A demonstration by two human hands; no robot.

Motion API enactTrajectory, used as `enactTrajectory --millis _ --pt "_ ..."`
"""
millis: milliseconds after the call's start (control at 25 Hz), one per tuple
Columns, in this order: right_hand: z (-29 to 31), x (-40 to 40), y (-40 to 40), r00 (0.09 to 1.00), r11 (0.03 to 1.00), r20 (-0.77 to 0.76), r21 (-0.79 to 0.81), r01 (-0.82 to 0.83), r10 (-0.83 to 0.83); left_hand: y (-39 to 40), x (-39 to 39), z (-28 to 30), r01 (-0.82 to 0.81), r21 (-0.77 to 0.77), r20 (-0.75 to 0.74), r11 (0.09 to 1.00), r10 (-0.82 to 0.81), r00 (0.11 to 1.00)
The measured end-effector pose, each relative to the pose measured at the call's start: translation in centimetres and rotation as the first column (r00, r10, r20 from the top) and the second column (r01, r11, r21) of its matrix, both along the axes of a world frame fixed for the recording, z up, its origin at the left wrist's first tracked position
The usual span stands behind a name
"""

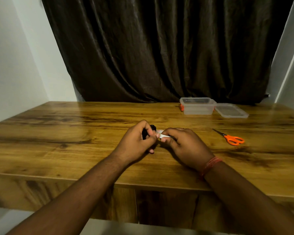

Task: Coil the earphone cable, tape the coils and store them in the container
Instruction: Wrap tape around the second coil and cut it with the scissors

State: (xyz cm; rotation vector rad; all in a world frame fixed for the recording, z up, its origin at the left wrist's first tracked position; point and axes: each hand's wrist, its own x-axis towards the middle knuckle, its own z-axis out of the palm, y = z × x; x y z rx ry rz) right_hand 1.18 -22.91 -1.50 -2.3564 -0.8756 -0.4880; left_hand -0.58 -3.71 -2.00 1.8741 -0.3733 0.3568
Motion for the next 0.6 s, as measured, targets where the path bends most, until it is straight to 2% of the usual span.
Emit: enactTrajectory --millis 160,440,600 --pt "0.01 0.02 0.02 1.0 1.0 0.018 0.011 0.009 -0.009 0.0 0.18 -0.07 0.044 -0.015 0.007 0.999 -0.044 0.999" --pt "-0.09 0.08 0.06 0.997 0.999 0.055 0.005 0.045 -0.045 0.04 0.33 -0.11 -0.086 0.151 0.158 0.985 0.062 0.985" --pt "-0.03 0.02 0.1 0.998 0.999 0.052 0.01 0.037 -0.037 0.14 0.45 -0.09 0.015 0.003 0.004 1.0 -0.015 1.0"
